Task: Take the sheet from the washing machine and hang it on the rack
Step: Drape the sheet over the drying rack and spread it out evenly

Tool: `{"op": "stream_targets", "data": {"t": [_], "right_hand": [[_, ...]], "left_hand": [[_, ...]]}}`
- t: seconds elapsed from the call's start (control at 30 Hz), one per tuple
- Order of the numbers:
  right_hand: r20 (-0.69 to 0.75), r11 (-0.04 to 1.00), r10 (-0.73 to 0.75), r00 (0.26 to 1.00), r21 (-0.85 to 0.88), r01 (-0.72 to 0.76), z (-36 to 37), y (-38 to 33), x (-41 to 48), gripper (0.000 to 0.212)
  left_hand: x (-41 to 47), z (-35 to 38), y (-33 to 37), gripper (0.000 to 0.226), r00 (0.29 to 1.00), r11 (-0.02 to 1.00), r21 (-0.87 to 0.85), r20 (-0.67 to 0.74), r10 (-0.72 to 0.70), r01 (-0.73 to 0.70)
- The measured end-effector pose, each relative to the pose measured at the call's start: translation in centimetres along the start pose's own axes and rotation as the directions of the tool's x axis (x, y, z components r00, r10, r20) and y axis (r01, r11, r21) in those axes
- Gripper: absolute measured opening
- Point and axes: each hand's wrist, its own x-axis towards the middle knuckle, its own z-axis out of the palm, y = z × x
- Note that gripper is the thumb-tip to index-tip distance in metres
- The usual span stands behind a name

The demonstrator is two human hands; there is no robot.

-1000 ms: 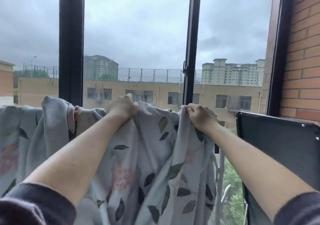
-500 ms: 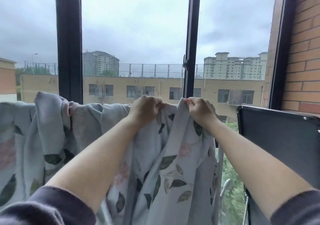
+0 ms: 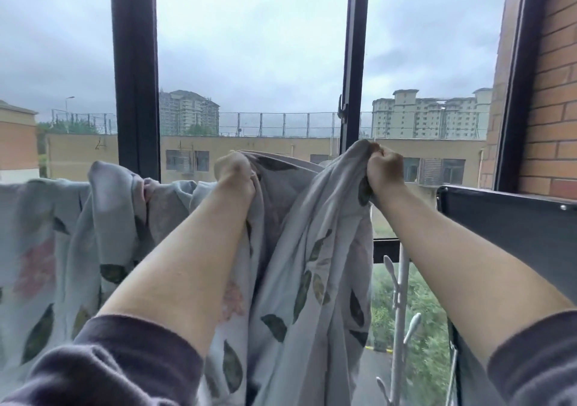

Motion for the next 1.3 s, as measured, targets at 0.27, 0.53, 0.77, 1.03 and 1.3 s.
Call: {"op": "stream_targets", "data": {"t": [0.27,0.53,0.77,1.03,1.3], "right_hand": [[-0.012,0.901,-0.054,0.998,-0.432,0.044,-2.2,1.8,1.2,0.038],[0.144,0.721,-0.073,0.987,-0.676,0.151,-1.9,4.4,0.5,0.048],[0.34,0.805,-0.056,0.939,-0.541,0.244,-2.8,4.7,0.4,0.051],[0.165,0.897,-0.114,0.98,-0.407,0.172,-1.8,5.0,-0.1,0.024],[0.045,0.855,-0.178,0.983,-0.486,0.178,-1.6,4.8,-1.0,0.033]], "left_hand": [[2.1,-3.8,3.3,0.041,0.86,0.99,0.076,-0.491,0.14,-0.118],[-0.4,-1.0,-1.0,0.033,0.625,-0.125,0.82,0.515,0.587,-0.559],[-1.8,1.6,-5.2,0.032,0.485,-0.21,0.57,0.803,0.347,-0.794],[0.2,1.3,-2.8,0.029,0.772,0.396,0.731,0.277,0.572,-0.555],[2.7,-1.4,-0.8,0.02,0.839,0.631,0.688,-0.059,0.541,-0.359]]}}
